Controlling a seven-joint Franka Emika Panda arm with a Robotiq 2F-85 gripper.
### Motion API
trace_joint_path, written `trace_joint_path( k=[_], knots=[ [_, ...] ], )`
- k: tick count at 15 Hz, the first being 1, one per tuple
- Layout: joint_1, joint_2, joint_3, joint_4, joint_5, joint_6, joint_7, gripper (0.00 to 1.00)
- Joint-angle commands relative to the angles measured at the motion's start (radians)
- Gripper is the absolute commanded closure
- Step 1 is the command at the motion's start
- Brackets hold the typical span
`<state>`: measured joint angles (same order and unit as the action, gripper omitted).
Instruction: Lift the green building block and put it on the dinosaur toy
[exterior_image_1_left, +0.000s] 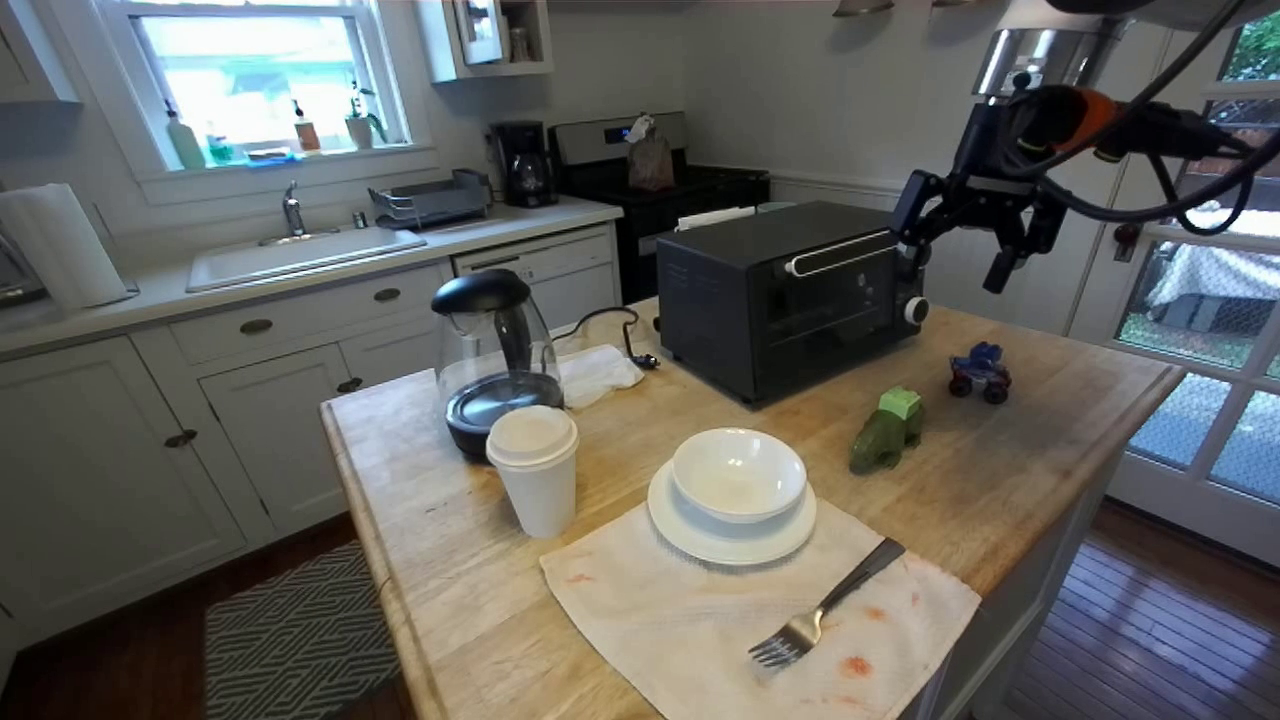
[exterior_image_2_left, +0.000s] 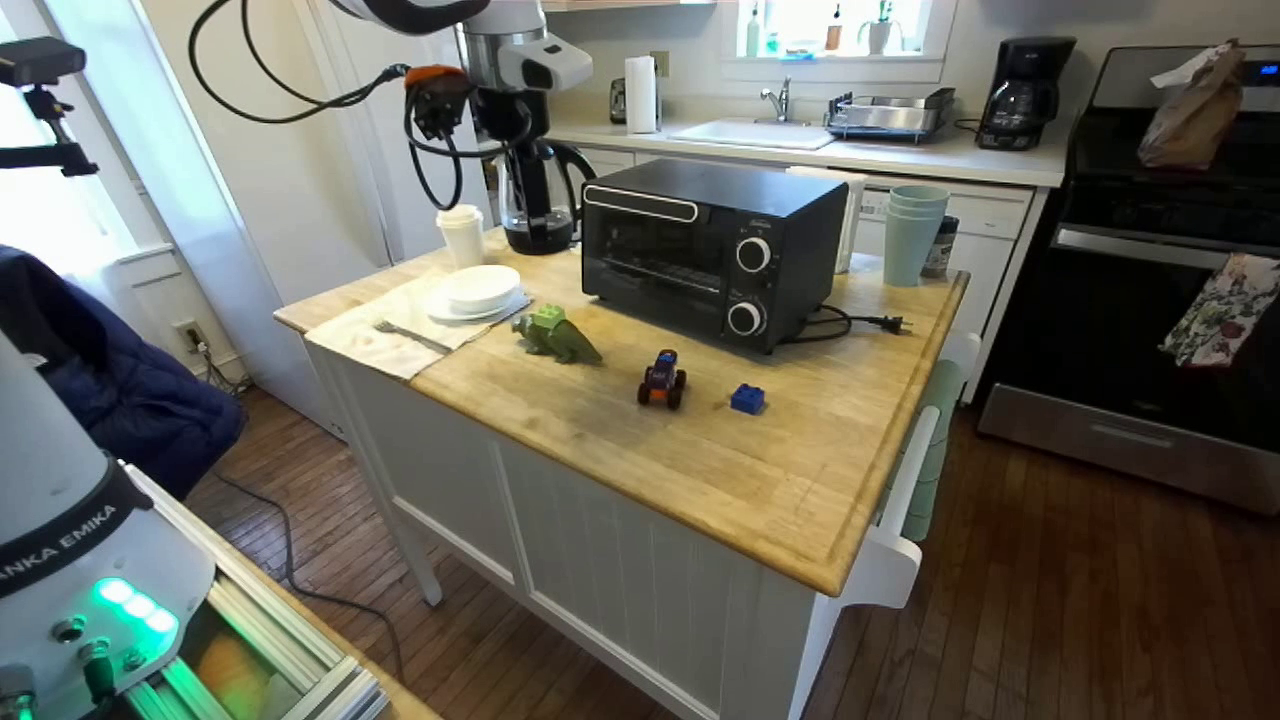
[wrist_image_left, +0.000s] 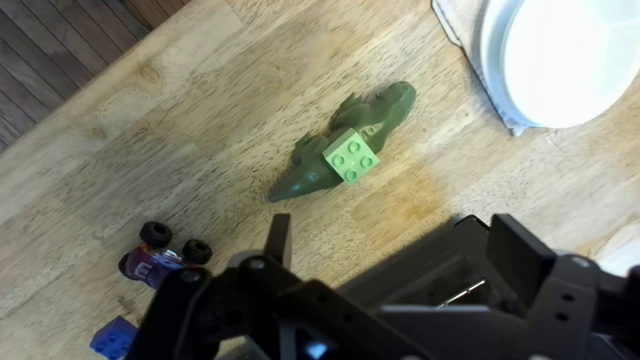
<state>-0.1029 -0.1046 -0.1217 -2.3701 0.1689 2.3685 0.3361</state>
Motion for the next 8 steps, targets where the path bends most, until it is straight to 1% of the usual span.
trace_joint_path(
  k=[1,8],
  knots=[
    [-0.008,-0.066,0.014,-0.050,-0.036,0.030,-0.022,0.00],
    [-0.009,-0.105,0.030,-0.074,-0.123,0.029,-0.080,0.00]
  ],
)
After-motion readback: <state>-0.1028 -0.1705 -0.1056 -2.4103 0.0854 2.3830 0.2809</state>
